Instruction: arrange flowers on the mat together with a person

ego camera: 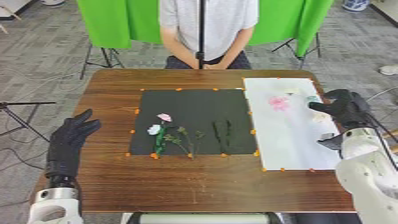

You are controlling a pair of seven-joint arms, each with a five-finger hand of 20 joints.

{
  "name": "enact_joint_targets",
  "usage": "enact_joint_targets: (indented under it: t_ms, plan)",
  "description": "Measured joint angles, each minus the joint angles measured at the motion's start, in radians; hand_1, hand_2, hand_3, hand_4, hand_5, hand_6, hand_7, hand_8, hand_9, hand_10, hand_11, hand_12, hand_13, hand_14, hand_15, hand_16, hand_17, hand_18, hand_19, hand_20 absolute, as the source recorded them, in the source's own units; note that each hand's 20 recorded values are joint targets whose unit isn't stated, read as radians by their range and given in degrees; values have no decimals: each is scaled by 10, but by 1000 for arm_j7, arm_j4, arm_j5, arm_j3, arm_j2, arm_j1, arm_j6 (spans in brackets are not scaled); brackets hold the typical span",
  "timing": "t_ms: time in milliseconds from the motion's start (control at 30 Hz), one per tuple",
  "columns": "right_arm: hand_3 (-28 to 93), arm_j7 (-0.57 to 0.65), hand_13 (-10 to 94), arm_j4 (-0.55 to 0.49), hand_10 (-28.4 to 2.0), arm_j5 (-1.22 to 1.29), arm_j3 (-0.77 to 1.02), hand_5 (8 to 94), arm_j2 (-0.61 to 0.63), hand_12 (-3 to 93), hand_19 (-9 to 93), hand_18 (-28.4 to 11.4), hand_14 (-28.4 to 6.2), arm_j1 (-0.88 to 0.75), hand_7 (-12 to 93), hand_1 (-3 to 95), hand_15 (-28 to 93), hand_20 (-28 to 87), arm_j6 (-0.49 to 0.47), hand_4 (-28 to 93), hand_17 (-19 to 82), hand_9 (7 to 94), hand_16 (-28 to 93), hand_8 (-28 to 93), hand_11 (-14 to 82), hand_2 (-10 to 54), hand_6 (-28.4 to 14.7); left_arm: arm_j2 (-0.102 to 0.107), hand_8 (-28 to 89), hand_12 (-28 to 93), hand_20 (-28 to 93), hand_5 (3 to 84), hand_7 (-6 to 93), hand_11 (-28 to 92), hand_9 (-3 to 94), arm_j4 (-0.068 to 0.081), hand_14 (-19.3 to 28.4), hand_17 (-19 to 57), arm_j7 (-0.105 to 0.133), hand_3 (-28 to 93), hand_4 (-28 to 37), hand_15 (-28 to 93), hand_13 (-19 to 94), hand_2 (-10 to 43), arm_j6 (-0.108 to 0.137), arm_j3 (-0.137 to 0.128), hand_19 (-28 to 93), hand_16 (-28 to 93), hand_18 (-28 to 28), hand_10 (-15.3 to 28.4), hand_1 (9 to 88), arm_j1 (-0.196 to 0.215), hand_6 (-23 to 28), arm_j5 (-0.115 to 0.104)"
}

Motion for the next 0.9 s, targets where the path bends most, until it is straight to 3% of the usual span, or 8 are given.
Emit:
enact_joint_targets:
  t_ms: [233, 433, 667, 900]
  plan:
    - [639, 19, 692, 75, -178, -228, -24, 553, 31, 256, 790, -230, -137, 42, 136, 261, 574, 483, -45, -226, 369, 634, 245, -84, 240, -95, -11, 0, -61, 127, 160, 475, 113, 197, 490, -3, 182, 77, -1, 645, -283, 201, 378, 91, 0, 0, 129, -3, 118, 157, 183, 1, 36, 0]
    - [628, 32, 811, 126, -164, -219, -57, 597, 44, 249, 867, -196, -73, 69, 145, 290, 541, 440, -43, -229, 478, 713, 264, -88, 212, -95, -3, 2, -61, 127, 160, 475, 112, 196, 489, -4, 182, 77, -2, 646, -283, 201, 378, 90, 0, -1, 129, -3, 118, 157, 184, 1, 37, 0]
    - [640, 42, 871, 220, -149, -215, -130, 610, 48, 236, 906, -169, -43, 117, 150, 306, 511, 384, -24, -237, 534, 748, 279, -89, 207, -95, 3, 4, -61, 127, 160, 475, 112, 197, 490, -4, 181, 77, -7, 648, -283, 201, 378, 88, -1, 0, 129, -3, 118, 157, 185, 0, 37, 0]
    - [651, 45, 905, 260, -116, -229, -169, 658, 50, 229, 928, -144, -26, 146, 180, 434, 493, 342, -20, -238, 572, 795, 290, -101, 217, -95, 26, 7, -61, 127, 160, 474, 113, 197, 490, -4, 181, 77, -8, 652, -283, 201, 378, 84, -1, 0, 129, -3, 118, 157, 187, 0, 36, 0]
